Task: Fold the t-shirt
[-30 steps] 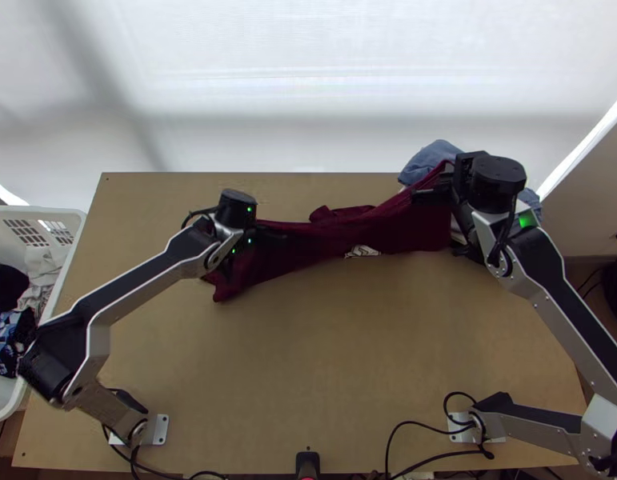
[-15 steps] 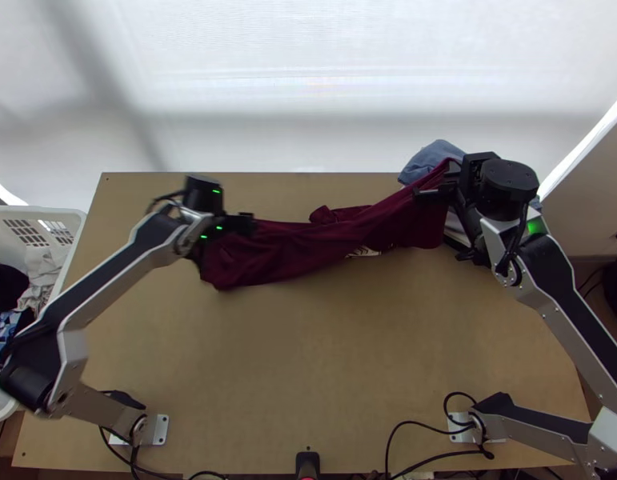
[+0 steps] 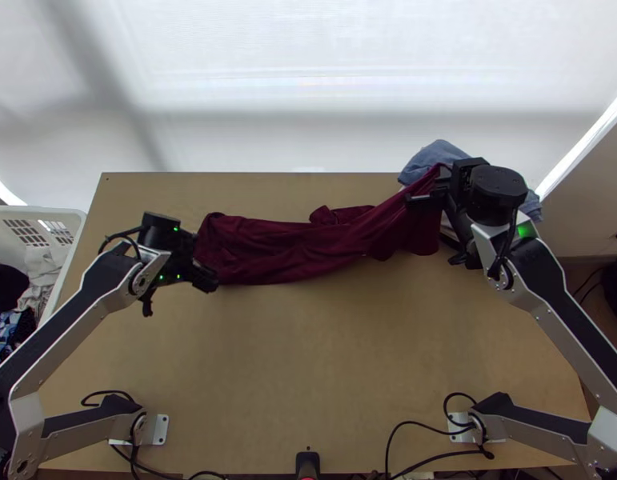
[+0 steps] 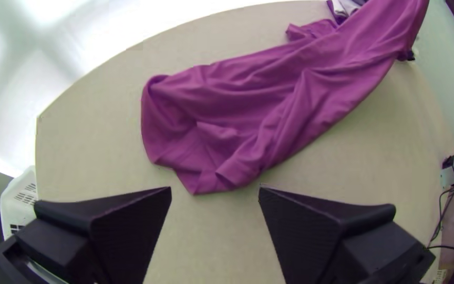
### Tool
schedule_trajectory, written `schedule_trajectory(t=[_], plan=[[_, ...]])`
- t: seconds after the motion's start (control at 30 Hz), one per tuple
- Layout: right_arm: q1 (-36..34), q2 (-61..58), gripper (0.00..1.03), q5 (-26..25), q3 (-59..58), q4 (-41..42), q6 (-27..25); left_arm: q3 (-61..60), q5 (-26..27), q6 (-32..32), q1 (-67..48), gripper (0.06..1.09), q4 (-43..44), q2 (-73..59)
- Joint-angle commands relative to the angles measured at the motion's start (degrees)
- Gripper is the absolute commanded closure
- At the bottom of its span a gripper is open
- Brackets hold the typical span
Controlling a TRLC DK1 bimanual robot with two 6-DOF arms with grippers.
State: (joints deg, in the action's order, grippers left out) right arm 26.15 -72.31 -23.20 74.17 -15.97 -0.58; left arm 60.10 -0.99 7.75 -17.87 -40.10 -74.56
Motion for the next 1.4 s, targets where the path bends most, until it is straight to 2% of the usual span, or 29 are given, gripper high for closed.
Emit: schedule_trajectory(t=[0.0,0.03,0.1,0.17,0.23,1.37], plan=[[0.6,0.9,1.0,-1.3,-1.1,1.5,1.4,-0.9,2.7,-4.4,0.4,0.48,-1.0,-1.5],[0.7,0.9,1.0,-1.5,-1.1,1.5,1.4,-0.2,3.7,-7.6,0.3,0.54,-2.1,-2.8],[0.8,0.9,1.0,-1.6,-1.1,1.5,1.5,0.8,9.1,-14.3,1.4,0.68,-3.1,-5.2],[0.8,0.9,1.0,-1.6,-1.1,1.6,1.5,0.8,13.2,-19.5,2.6,0.69,-3.1,-7.1],[0.8,1.0,1.0,-1.7,-1.1,1.6,1.8,0.4,14.0,-21.8,3.1,0.69,-3.0,-8.3],[1.4,0.4,1.0,-1.8,-2.8,3.3,1.7,3.6,14.5,-24.8,3.6,0.69,6.7,-20.2]])
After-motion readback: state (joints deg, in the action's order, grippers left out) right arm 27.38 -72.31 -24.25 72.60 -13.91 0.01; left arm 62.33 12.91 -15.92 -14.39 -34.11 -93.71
